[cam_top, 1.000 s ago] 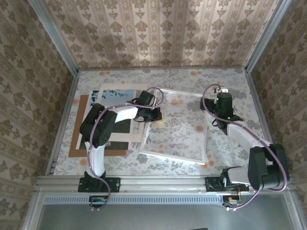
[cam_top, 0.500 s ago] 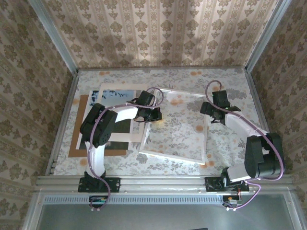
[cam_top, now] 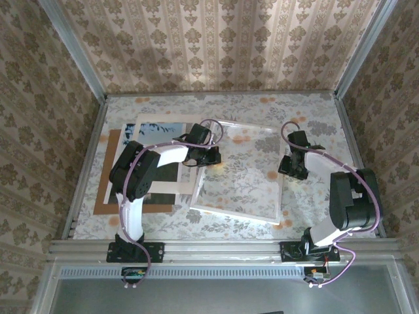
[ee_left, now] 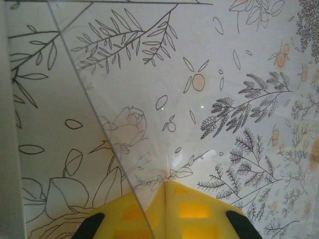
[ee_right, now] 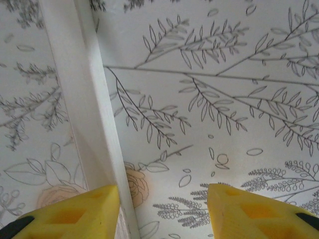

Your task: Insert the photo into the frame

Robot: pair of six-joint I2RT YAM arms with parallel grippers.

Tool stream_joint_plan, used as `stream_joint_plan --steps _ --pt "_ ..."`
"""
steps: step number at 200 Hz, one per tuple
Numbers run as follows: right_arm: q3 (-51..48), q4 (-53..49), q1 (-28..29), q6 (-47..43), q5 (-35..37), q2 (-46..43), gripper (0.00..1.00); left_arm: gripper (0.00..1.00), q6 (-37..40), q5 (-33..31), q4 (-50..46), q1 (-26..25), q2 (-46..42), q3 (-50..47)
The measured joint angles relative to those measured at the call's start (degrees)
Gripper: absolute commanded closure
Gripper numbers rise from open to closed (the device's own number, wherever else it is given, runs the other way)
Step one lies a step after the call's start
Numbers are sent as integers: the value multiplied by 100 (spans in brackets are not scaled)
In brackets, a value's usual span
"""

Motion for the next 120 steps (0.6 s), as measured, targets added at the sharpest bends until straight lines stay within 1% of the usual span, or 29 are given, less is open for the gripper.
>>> stream_joint_plan --steps 51,120 --pt "52 -396 0 -26 -109 -17 50 100 -17 52 39 -2 0 -4" --pt "59 -599 -4 -153 -413 -15 49 100 -17 92 46 -2 0 -7"
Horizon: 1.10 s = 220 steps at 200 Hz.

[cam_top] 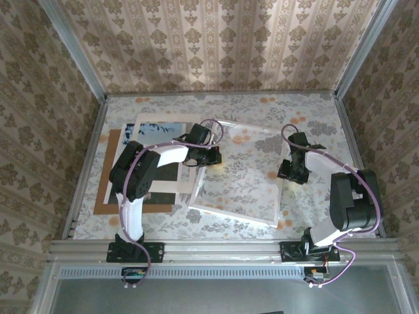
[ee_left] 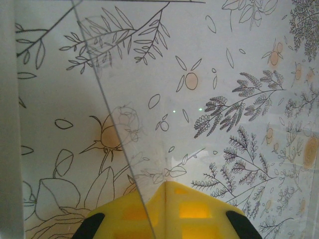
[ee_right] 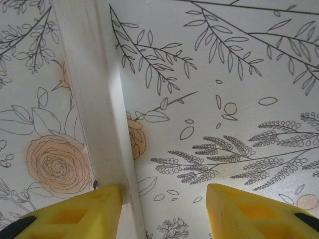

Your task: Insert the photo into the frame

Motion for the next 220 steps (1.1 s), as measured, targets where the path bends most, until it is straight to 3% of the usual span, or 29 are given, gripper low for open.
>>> stream_joint_plan --steps 144,220 --pt "1014 -514 -120 -330 -118 933 59 100 -2 -9 76 33 0 0" --pt "1060 -511 -131 -474 -118 975 60 100 2 -4 74 61 0 0"
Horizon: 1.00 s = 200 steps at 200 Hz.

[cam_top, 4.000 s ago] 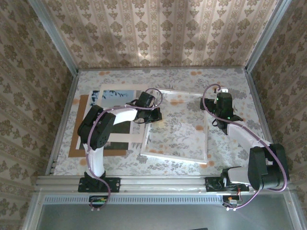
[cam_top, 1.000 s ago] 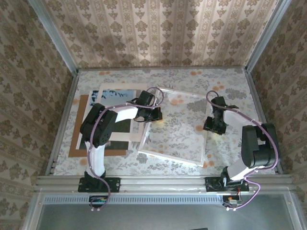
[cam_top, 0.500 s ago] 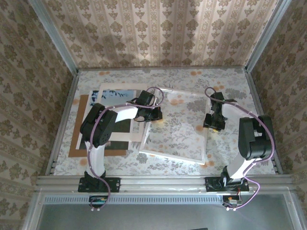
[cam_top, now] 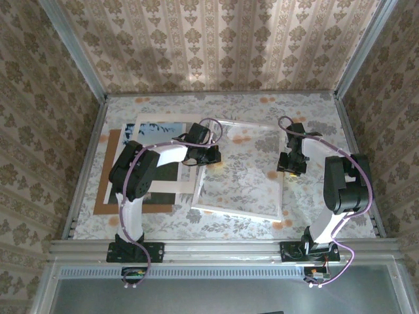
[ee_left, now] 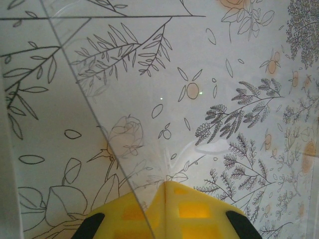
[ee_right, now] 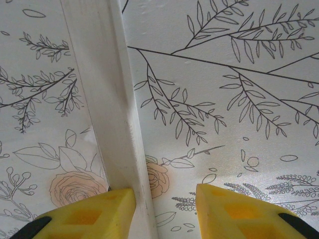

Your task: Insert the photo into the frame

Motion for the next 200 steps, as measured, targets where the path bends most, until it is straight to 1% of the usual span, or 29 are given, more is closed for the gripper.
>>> stream_joint_plan --steps 200 --pt "0 13 0 -107 -11 0 63 100 70 24 -15 46 28 2"
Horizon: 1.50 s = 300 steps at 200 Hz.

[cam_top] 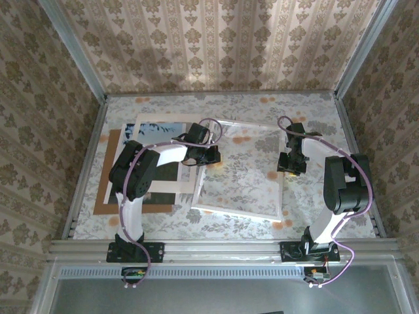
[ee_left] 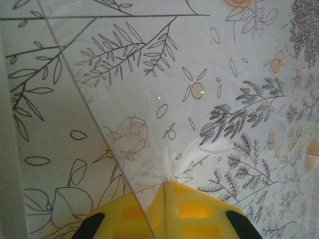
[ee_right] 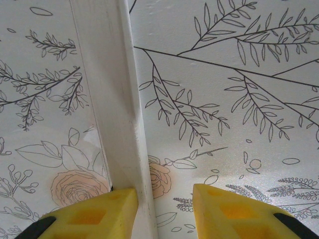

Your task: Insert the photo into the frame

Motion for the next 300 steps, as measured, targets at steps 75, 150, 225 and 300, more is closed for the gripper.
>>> stream_joint_plan --steps 75,150,225,300 --pt "0 59 0 -2 -15 2 63 100 83 13 2 33 2 0" --pt "0 68 0 -4 -33 4 64 100 122 13 -4 33 11 7" --pt "11 72 0 -22 -35 15 65 100 254 -7 -153 37 68 122" --pt "59 76 2 -26 -37 57 66 100 319 -4 -173 66 76 166"
